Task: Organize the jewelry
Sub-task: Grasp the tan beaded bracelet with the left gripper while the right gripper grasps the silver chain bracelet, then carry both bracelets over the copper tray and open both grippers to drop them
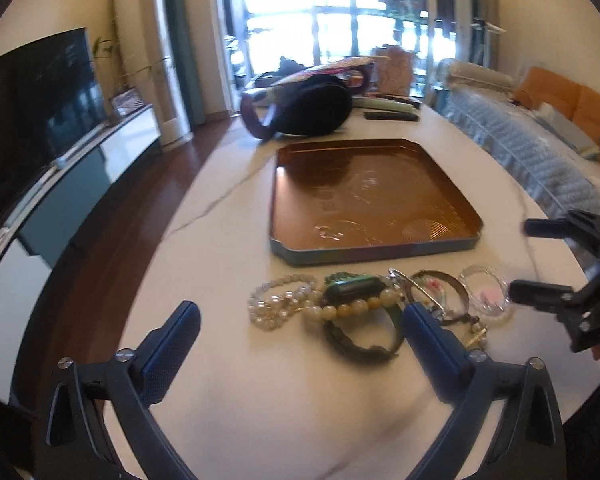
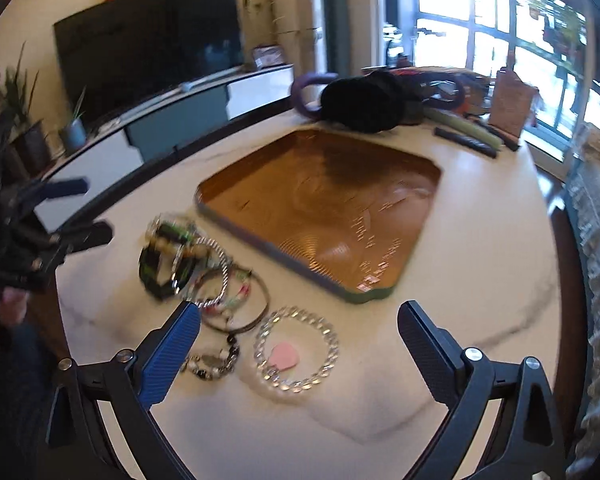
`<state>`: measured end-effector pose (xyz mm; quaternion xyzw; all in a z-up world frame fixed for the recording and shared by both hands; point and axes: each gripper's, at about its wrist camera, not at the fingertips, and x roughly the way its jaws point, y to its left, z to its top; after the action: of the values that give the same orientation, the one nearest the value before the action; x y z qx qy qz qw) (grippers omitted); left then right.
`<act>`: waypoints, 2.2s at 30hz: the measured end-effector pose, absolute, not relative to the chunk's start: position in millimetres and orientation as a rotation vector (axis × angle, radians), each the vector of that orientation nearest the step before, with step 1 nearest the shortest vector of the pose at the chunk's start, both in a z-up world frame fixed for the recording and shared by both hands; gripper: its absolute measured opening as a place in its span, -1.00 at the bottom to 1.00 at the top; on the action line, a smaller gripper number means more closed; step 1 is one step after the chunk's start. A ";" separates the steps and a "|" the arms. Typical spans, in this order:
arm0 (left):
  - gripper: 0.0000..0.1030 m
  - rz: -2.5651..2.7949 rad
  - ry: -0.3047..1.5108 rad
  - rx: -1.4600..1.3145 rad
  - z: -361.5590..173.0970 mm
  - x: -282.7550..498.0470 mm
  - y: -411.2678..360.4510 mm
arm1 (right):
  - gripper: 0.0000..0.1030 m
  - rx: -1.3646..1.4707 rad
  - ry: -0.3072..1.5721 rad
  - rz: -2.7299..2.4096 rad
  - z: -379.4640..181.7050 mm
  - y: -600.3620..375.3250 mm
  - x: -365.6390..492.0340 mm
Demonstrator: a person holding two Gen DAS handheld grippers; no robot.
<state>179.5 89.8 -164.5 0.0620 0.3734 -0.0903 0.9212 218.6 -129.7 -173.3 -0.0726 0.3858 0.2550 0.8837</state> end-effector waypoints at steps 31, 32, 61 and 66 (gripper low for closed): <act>-0.80 -0.424 0.704 0.077 -169.0 209.7 87.2 | -0.92 -0.147 0.737 0.859 -175.9 -80.9 230.1; -0.80 -0.422 0.702 0.062 -167.9 209.4 89.1 | -0.92 -0.136 0.732 0.846 -174.4 -84.6 231.8; -0.80 -0.284 0.772 0.016 -154.8 151.6 103.8 | -0.79 -0.012 0.911 0.644 -200.9 -118.2 243.4; -0.80 -0.293 0.785 -0.007 -155.0 150.5 103.1 | -0.79 -0.023 0.885 0.693 -198.4 -108.3 240.5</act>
<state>150.5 103.1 -155.0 -0.0032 0.3809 -0.1420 0.9136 240.5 -108.3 -198.4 -0.0111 0.4194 0.3287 0.8461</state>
